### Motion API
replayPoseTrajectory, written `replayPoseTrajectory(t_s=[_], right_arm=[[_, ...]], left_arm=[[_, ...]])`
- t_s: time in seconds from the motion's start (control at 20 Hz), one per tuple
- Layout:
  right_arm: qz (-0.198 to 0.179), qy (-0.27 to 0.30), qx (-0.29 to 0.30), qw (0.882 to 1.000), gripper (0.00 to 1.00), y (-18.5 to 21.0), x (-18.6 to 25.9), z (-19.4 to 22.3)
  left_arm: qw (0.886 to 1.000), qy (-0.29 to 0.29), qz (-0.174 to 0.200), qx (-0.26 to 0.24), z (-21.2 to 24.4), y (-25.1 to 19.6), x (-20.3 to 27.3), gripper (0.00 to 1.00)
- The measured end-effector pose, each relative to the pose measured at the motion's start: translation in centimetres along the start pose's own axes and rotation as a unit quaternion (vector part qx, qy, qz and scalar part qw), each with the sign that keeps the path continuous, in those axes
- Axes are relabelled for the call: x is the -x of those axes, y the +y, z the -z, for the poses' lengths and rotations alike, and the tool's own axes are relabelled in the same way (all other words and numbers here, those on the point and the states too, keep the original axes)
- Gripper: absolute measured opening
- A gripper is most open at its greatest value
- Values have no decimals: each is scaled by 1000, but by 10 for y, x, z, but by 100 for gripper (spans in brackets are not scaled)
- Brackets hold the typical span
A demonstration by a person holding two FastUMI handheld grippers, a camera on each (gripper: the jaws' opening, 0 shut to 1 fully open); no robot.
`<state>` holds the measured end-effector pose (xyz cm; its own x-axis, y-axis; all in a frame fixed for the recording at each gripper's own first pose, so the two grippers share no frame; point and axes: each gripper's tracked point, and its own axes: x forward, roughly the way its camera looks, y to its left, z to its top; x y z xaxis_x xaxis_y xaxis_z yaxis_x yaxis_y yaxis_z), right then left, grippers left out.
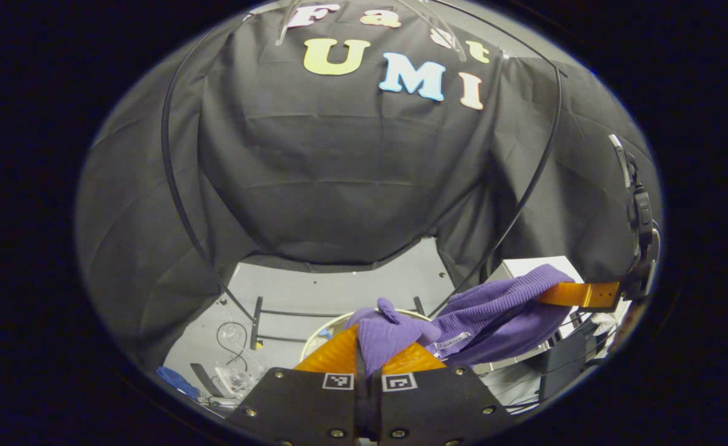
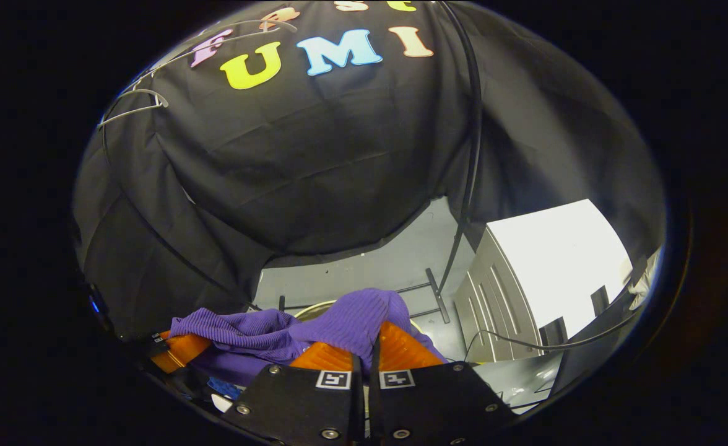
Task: Grasp the clothes on the hanger with both hands and then place them into the laundry hamper below.
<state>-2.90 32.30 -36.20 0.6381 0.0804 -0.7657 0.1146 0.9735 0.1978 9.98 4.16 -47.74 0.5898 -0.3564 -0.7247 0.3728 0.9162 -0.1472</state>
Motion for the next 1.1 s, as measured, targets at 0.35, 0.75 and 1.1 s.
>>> replayPoseTrajectory(t_s=[0.35,0.75,1.1], right_arm=[[12,15,-3,1000,5,-2,7,5],[6,39,-7,999,22,5,12,10],[-5,8,5,1000,78,2,32,-10]], left_arm=[[1000,1,-9,-8,-4,1,1,1],[1000,18,-16,5,4,10,4,6],[999,8,-28,26,-3,16,25,79]])
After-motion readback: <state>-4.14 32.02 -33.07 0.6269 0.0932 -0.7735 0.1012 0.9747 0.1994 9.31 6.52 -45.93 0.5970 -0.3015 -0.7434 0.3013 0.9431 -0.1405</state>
